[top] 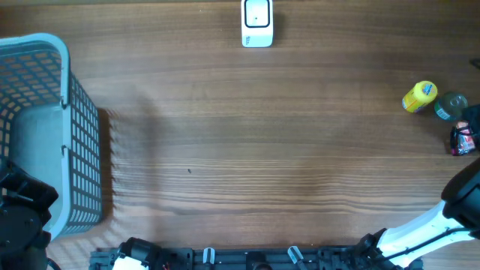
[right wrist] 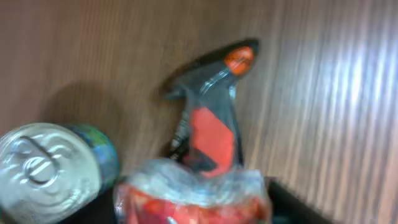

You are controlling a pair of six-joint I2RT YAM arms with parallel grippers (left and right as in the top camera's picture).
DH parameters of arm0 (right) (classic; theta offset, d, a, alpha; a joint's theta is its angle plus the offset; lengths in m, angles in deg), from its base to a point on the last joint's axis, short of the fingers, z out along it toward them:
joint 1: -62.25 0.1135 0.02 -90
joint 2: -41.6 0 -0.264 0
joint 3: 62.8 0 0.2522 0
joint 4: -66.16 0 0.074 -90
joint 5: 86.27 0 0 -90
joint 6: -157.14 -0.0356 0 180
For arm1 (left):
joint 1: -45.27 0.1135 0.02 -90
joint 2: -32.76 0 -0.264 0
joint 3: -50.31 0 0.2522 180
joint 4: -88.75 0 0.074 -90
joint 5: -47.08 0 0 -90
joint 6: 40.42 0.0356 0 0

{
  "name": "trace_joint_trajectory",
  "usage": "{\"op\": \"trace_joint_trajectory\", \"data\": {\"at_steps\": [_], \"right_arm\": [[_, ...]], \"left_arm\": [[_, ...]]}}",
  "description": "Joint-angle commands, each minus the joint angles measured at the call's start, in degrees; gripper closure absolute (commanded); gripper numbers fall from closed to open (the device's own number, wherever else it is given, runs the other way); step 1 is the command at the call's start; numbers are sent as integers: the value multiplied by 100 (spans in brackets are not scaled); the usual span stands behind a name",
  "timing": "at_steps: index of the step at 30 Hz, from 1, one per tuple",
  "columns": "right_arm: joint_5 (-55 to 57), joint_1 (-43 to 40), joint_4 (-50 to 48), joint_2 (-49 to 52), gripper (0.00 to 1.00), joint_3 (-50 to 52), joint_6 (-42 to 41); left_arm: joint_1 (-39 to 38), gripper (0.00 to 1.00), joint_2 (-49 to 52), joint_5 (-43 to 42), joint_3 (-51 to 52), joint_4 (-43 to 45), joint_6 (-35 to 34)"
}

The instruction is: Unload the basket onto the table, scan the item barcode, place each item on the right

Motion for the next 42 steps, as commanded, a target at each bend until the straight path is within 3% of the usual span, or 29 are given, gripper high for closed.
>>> {"op": "trace_joint_trajectory", "data": {"at_steps": [1, 5, 9, 11, 13, 18, 21, 23, 28, 31, 34, 38, 42], "right_arm": [[-627, 9, 188, -28, 0, -415, 367], [-721, 15, 614, -643, 0, -1088, 514], [-3005, 245, 831, -1930, 0, -1585, 452], [-3217, 706, 568, -2865, 0, -1582, 529], [-3198, 1360, -315, -3821, 0, -1582, 651], [-3174, 2214, -2446, -5125, 0, -1582, 671], [-3104, 2540, -1882, -5659, 0, -1580, 1266], [-2446, 3060, -1088, -6188, 0, -1447, 1945], [-2155, 3440, -953, -6920, 0, -667, 2319], [-2162, 3440, -946, -6948, 0, -267, 2184], [-2157, 3440, -979, -7086, 0, 101, 2177], [-2157, 3438, -1145, -7563, 0, 623, 2404], [-2159, 3438, -1062, -8236, 0, 1152, 2745]], "left_arm": [[24, 0, 15, -7, 11, 13, 48], [24, 0, 15, -9, 11, 17, 44], [24, 0, 17, -293, 11, 293, 26], [24, 0, 15, -275, 9, 800, 52], [24, 0, 15, 240, 9, 2098, 50], [26, 0, 17, 599, 9, 5386, 59], [26, 0, 17, 686, 9, 6738, 1213], [26, 1, -17, 546, 50, 6911, 2194], [-35, 0, -20, -804, 83, 6955, 2608], [-33, 0, 245, -911, 81, 7510, 2621], [-22, 0, 391, -975, 136, 6891, 3222], [205, 0, -101, -1683, 1010, 6690, 3222], [1054, 0, -1154, -2332, 2330, 6570, 3224]]}}
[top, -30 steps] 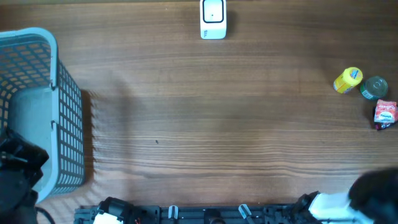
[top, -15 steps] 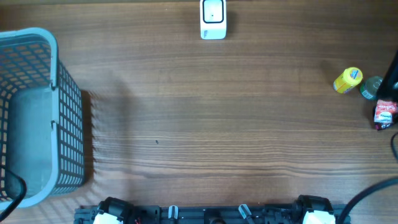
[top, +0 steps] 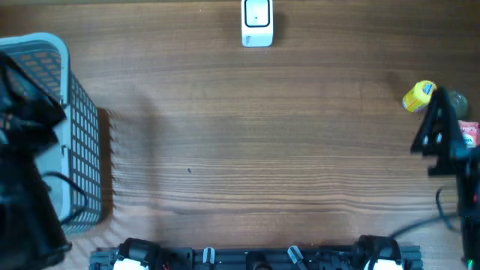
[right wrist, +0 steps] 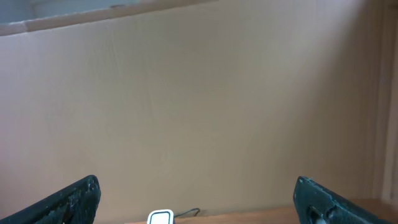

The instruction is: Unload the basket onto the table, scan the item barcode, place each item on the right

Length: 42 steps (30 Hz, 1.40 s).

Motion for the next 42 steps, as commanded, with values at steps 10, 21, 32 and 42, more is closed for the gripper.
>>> {"op": "trace_joint_trajectory", "data": {"at_steps": [10, 21, 32, 42], "right_arm": [[702, 33, 332, -2299, 0, 452, 581], [890, 31, 483, -3220, 1, 433, 358], [846, -109, 474, -3217, 0, 433, -498], [664, -116, -527, -3217, 0, 1172, -3713]], "left_arm": [[1963, 0, -2529, -3051, 1620, -435, 116], [2105, 0, -3720, -3401, 1692, -675, 92], [2157, 0, -4376, -3399, 1974, -778, 94], [2157, 0, -4369, -3333, 2076, 1727, 57]]}}
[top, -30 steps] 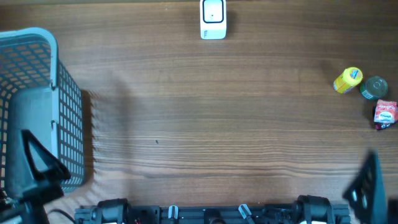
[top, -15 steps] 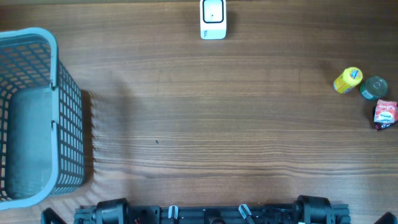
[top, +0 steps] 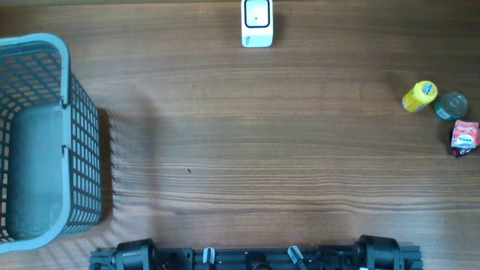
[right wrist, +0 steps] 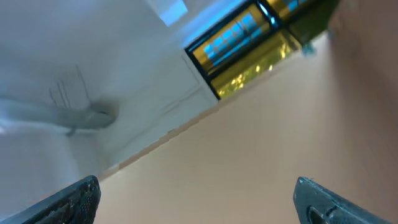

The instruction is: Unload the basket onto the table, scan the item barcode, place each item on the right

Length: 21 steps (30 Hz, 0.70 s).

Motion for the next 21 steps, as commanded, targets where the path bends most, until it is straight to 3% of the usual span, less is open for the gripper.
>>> {"op": "trace_joint_trajectory", "data": {"at_steps": [1, 4, 6, 11, 13, 17, 21], "right_arm": [[-225, -37, -326, -42, 0, 260, -501], [-1255, -37, -1106, -42, 0, 719, 1700], [-1762, -37, -1322, -42, 0, 1029, 2345], [-2225, -37, -1615, -42, 0, 2334, 2326], [-2223, -37, -2267, -42, 0, 3143, 2321], [-2127, -35, -3713, -39, 0, 4736, 2304], [-1921, -35, -4172, -39, 0, 5622, 2326]], "left_arm": [[44, 0, -46, -9, 31, -85, -219], [44, 0, -46, -11, 262, -326, -1036], [44, 0, -46, -9, 599, -293, -1049], [44, 0, -46, -348, 1816, -22, -1047], [44, 0, -46, -820, 2382, 354, -962], [44, 0, -46, -916, 3628, 1014, -964], [44, 0, -46, -942, 4642, 1639, -966]]}}
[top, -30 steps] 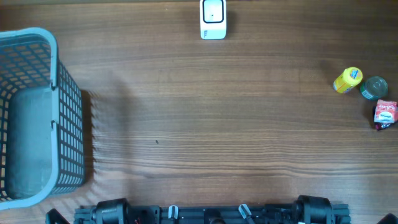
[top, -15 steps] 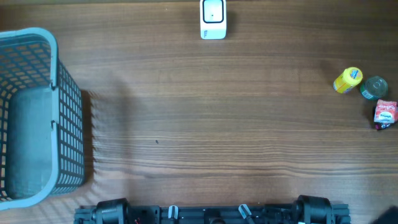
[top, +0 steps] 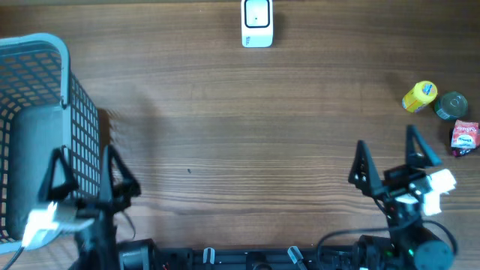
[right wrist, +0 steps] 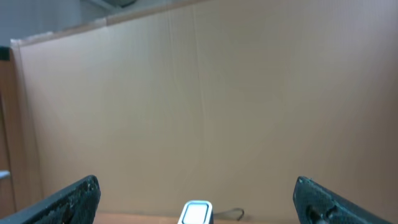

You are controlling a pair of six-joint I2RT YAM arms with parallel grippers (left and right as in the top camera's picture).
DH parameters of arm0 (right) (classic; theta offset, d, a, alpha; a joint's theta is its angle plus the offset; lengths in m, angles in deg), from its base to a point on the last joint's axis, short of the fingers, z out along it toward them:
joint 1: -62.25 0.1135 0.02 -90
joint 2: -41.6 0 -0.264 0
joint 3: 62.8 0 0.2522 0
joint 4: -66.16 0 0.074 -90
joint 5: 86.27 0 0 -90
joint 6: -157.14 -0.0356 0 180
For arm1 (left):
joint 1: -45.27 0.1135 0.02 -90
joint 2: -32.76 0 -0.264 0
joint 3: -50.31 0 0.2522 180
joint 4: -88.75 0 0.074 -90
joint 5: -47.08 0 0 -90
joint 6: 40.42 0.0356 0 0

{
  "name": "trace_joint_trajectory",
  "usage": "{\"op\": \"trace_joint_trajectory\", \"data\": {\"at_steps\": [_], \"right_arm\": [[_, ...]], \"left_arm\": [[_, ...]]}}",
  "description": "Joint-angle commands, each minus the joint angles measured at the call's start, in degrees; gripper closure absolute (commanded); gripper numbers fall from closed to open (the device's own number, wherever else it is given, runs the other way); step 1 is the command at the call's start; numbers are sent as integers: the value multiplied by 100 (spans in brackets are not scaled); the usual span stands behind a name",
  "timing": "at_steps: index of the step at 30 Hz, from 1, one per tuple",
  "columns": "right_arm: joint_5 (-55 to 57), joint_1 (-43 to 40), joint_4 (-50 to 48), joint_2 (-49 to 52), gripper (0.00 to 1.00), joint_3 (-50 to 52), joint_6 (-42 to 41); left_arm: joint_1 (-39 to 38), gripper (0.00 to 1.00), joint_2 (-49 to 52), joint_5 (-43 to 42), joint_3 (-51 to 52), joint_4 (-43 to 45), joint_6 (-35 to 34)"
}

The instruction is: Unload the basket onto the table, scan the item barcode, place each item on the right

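The white barcode scanner (top: 257, 22) stands at the far edge of the table, and shows low in the right wrist view as the scanner (right wrist: 196, 213). Three items sit at the right edge: a yellow bottle (top: 418, 96), a green-topped can (top: 451, 105) and a red packet (top: 464, 138). My right gripper (top: 390, 157) is near the front right, open and empty, left of the packet. In its own view the right gripper (right wrist: 196, 186) faces the scanner. My left gripper (top: 86, 176) is at the front left, open and empty.
A blue-grey mesh basket (top: 82, 135) fills the left side, with the left gripper beside its near right corner. A cardboard wall (right wrist: 199, 106) rises behind the scanner.
Both arms were out of the overhead view, with the right wrist camera tilted up at the ceiling. Now both grippers stand open at the front edge, and the right one faces the scanner level.
My right gripper was low over the red packet beside the can. Then it was raised near the items with jaws open, and the left arm was over the basket. Both arms then left the overhead view. Now they stand open at the front; the items stayed put.
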Motion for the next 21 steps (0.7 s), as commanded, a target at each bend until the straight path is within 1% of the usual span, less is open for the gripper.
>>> {"op": "trace_joint_trajectory", "data": {"at_steps": [1, 4, 8, 12, 14, 17, 21], "right_arm": [[133, -24, -118, -42, 0, 553, 109], [409, -24, 208, -42, 0, 664, 127], [905, -24, 643, -42, 0, 695, 87], [1054, -24, 885, -35, 0, 883, 94], [1375, -24, 1349, -20, 0, 920, 87], [1976, -24, 1495, -9, 0, 918, -61], [1987, -24, 1613, 13, 0, 918, -59]], "left_arm": [[44, 0, -52, -201, 826, 474, -9], [44, 0, -52, -348, 1373, 879, -7], [44, 0, -52, -343, 1794, 824, 59], [44, 0, -52, -345, 2142, 756, 59], [44, 0, -52, -345, 2188, 573, 59], [44, 0, -52, -345, 2188, 138, 59], [44, 0, -52, -343, 2188, -271, 59]]}}
